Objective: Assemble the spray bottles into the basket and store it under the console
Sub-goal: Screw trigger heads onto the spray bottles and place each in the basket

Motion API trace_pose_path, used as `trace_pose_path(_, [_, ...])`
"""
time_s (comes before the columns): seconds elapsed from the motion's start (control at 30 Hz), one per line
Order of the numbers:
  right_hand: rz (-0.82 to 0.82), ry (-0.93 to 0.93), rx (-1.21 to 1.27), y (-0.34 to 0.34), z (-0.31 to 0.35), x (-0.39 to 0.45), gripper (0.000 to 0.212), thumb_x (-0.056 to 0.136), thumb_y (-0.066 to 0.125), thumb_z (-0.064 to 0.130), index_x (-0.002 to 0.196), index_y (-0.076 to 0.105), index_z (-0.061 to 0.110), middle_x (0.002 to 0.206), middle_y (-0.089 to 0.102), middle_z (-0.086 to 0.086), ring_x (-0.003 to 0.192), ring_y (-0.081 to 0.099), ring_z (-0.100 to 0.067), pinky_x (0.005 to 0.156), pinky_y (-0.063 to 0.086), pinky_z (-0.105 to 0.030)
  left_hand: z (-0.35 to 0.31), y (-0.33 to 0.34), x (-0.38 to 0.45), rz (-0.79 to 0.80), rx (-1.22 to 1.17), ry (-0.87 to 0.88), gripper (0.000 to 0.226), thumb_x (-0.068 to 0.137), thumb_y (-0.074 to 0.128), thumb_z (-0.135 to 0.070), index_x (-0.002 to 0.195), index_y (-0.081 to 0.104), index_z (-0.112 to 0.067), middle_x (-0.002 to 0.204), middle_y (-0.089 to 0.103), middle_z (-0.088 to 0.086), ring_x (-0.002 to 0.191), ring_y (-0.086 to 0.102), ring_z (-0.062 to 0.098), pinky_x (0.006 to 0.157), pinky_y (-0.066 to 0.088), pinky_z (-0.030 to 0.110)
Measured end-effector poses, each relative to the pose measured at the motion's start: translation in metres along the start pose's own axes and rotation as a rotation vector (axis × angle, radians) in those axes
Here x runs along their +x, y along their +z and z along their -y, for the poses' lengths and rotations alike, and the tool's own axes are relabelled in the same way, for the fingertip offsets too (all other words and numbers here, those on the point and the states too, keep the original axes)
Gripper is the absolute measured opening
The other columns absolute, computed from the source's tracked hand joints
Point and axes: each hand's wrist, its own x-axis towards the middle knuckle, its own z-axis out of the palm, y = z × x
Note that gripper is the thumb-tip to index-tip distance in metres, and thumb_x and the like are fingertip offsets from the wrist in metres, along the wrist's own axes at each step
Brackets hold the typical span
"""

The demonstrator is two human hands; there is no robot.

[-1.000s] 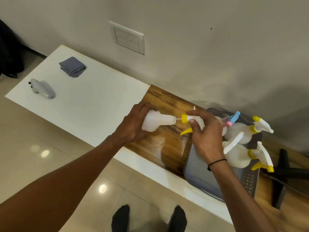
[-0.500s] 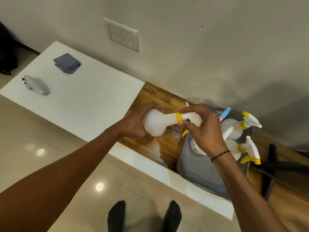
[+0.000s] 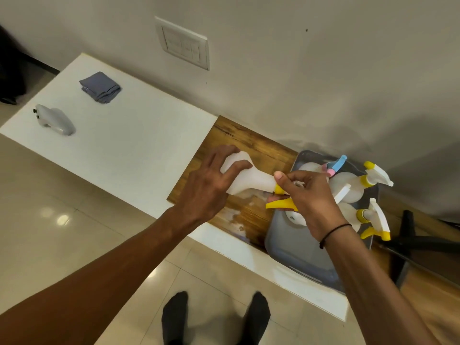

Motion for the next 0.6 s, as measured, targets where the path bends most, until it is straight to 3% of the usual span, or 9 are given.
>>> trace_pose_path(0.07, [0.045,0.072,0.119,0.002,0.004,0.000,0.026,0.090,0.076,0.018,0.092,0.070,-0.008,0.082,0.074,-0.022,0.058,0.078,-0.026,0.050,0.061,-0.027,-0.002,0.001,-0.005,-0.001,0.009,0.014,0.075,0.055,0.101,-0.002,0.124,0.073,-0.003,0.131,0.064,0.032,0.121,0.061,0.053,0.071,0.063,0.057])
trace_pose_path(0.17, [0.084,0.049,0.148,0.002,0.007,-0.002,0.036,0.081,0.082,0.005,0.106,0.064,-0.015,0.085,0.076,-0.024,0.061,0.078,-0.028,0.054,0.062,-0.026,0.002,0.003,-0.008,0.012,-0.019,0.028,0.084,0.060,0.100,-0.009,0.135,0.062,-0.008,0.136,0.061,0.032,0.127,0.057,0.053,0.077,0.062,0.057])
trace_pose_path(0.3, [0.027,-0.086,0.041,-0.005,0.008,-0.006,0.041,0.077,0.085,0.006,0.110,0.066,-0.009,0.095,0.076,-0.026,0.065,0.079,-0.028,0.058,0.063,-0.027,0.012,0.002,-0.009,-0.044,-0.398,0.030,0.097,0.076,0.087,-0.049,0.151,0.034,-0.021,0.163,0.034,0.012,0.149,0.038,0.030,0.100,0.058,0.034])
trace_pose_path(0.33, [0.023,-0.123,0.028,-0.006,0.009,-0.007,0.040,0.076,0.086,0.007,0.109,0.066,-0.007,0.094,0.076,-0.025,0.065,0.080,-0.027,0.058,0.063,-0.027,0.016,0.001,-0.007,-0.074,-0.542,-0.070,0.099,0.078,0.083,-0.057,0.154,0.030,-0.024,0.166,0.029,0.001,0.151,0.036,0.023,0.103,0.055,0.029])
trace_pose_path(0.4, [0.017,-0.194,-0.016,-0.007,0.009,-0.009,0.037,0.075,0.087,0.010,0.104,0.069,-0.002,0.087,0.078,-0.017,0.065,0.080,-0.026,0.058,0.063,-0.028,0.024,-0.006,-0.001,-0.018,-0.861,-0.470,0.093,0.078,0.063,-0.083,0.153,0.034,-0.036,0.157,0.041,-0.016,0.142,0.049,0.014,0.092,0.059,0.025])
trace_pose_path(0.47, [0.024,-0.262,-0.079,-0.006,0.011,-0.010,0.032,0.074,0.089,0.011,0.099,0.072,0.001,0.078,0.079,-0.008,0.064,0.079,-0.023,0.058,0.062,-0.025,0.035,-0.013,0.008,0.299,-1.207,-0.927,0.101,0.061,0.048,-0.104,0.139,0.055,-0.040,0.136,0.067,-0.005,0.117,0.071,0.023,0.073,0.065,0.034])
trace_pose_path(0.53, [0.057,-0.346,-0.145,-0.005,0.013,-0.011,0.031,0.075,0.089,0.012,0.098,0.074,-0.002,0.078,0.079,-0.009,0.064,0.079,-0.017,0.058,0.059,-0.021,0.044,-0.019,0.014,0.526,-1.298,-1.049,0.085,0.066,0.054,-0.099,0.122,0.072,-0.037,0.116,0.078,0.010,0.091,0.078,0.030,0.065,0.065,0.037])
trace_pose_path(0.6, [0.066,-0.426,-0.227,-0.008,0.016,-0.012,0.031,0.075,0.090,0.016,0.098,0.076,0.000,0.082,0.079,-0.009,0.067,0.078,-0.013,0.062,0.059,-0.019,0.048,-0.020,0.018,0.553,-1.349,-1.029,0.067,0.076,0.066,-0.083,0.116,0.076,-0.031,0.104,0.078,0.013,0.074,0.074,0.028,0.056,0.062,0.031])
